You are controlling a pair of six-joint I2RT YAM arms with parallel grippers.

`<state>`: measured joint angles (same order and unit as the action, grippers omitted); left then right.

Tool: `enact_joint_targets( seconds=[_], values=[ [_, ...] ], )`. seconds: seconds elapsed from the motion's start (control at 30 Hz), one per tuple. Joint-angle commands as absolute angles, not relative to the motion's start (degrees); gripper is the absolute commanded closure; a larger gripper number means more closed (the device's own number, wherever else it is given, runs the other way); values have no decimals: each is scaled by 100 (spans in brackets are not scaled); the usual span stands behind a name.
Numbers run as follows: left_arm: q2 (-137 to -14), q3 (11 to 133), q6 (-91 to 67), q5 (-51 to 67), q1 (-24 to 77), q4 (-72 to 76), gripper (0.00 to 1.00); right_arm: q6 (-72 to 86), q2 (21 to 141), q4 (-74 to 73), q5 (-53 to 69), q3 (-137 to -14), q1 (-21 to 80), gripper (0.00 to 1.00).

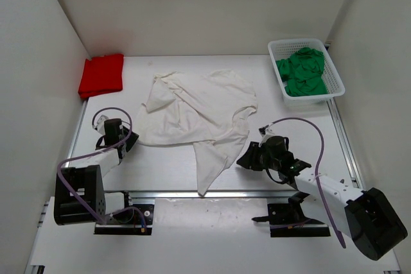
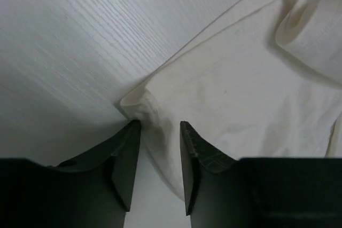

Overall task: Fold and stack the t-shirts
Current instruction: Flatten out the tshirt

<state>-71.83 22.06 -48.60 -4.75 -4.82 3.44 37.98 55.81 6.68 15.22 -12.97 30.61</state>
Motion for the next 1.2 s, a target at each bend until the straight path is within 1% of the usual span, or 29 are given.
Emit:
enact_joint_targets(
  seconds=[0.0, 0.13, 0.2, 0.27, 0.37, 0.43, 0.47, 0.53, 0.57, 0.6, 0.67, 0.7, 0.77, 0.83, 0.9, 0.93, 0.97, 1.03, 1.07, 1.13, 1.17],
  values=[
    [-7338, 2373, -4860, -633, -536, 396, 56, 3797, 5370, 906, 1424, -1266, 2848, 70],
    [-7532, 2557, -4808, -659, -484, 448, 74, 3788, 5537, 695, 1407, -1301, 2453, 69],
    [-7654, 2698, -4729, -615, -501, 413, 93, 3841, 5729, 510, 1161, -1371, 2347, 66],
    [-7673, 2733, -4738, -536, -483, 509, 100, 3832, 5923, 606, 1203, -1423, 2320, 60],
    [-7524, 2865, -4588, -466, -387, 501, 100, 3876, 6283, 895, 1301, -1512, 2372, 52],
    [-7252, 2988, -4439, -457, -290, 475, 100, 3868, 6817, 1028, 1362, -1783, 2504, 50],
    [-7207, 2988, -4404, -501, -238, 431, 100, 3902, 6960, 1159, 1475, -1871, 2487, 51],
    [-6901, 3094, -4263, -431, -159, 378, 100, 3911, 7625, 1248, 1529, -2196, 2461, 58],
    [-6778, 3094, -4237, -405, -167, 369, 100, 3894, 7820, 1292, 1503, -2363, 2426, 65],
    [-6724, 3102, -4219, -300, -202, 343, 100, 3902, 8075, 1362, 1512, -2477, 2382, 69],
    [-6453, 3077, -4148, -211, -167, 247, 100, 3859, 8410, 1371, 1556, -2881, 2120, 97],
    [-6321, 3085, -4105, -246, -123, 229, 100, 3780, 8498, 1180, 1443, -3092, 1935, 100],
    [-6232, 3024, -4061, -220, -97, 211, 100, 3579, 8403, 863, 1337, -3425, 1716, 100],
    [-6214, 2936, -4104, -124, -114, 245, 100, 3289, 8009, 345, 1004, -3751, 1390, 100],
    [-6301, 2865, -4210, -26, -150, 342, 100, 3095, 7761, 72, 923, -4015, 1126, 100],
    [-6380, 2804, -4280, 113, -149, 430, 100, 3033, 7735, 9, 958, -4182, 942, 97],
    [-6450, 2769, -4315, 158, -132, 457, 100, 2954, 7847, -104, 1019, -4392, 880, 85],
    [-6513, 2734, -4411, 333, -149, 518, 100, 2830, 7971, -630, 1090, -4623, 747, 59],
    [-6547, 2716, -4430, 360, -158, 545, 100, 2839, 7841, -589, 1003, -4562, 756, 56],
    [-6522, 2698, -4403, 361, -149, 545, 100, 2944, 7454, -344, 704, -4019, 843, 53],
    [-6504, 2707, -4421, 378, -141, 536, 100, 2953, 7192, -238, 677, -3895, 870, 53]
  ],
)
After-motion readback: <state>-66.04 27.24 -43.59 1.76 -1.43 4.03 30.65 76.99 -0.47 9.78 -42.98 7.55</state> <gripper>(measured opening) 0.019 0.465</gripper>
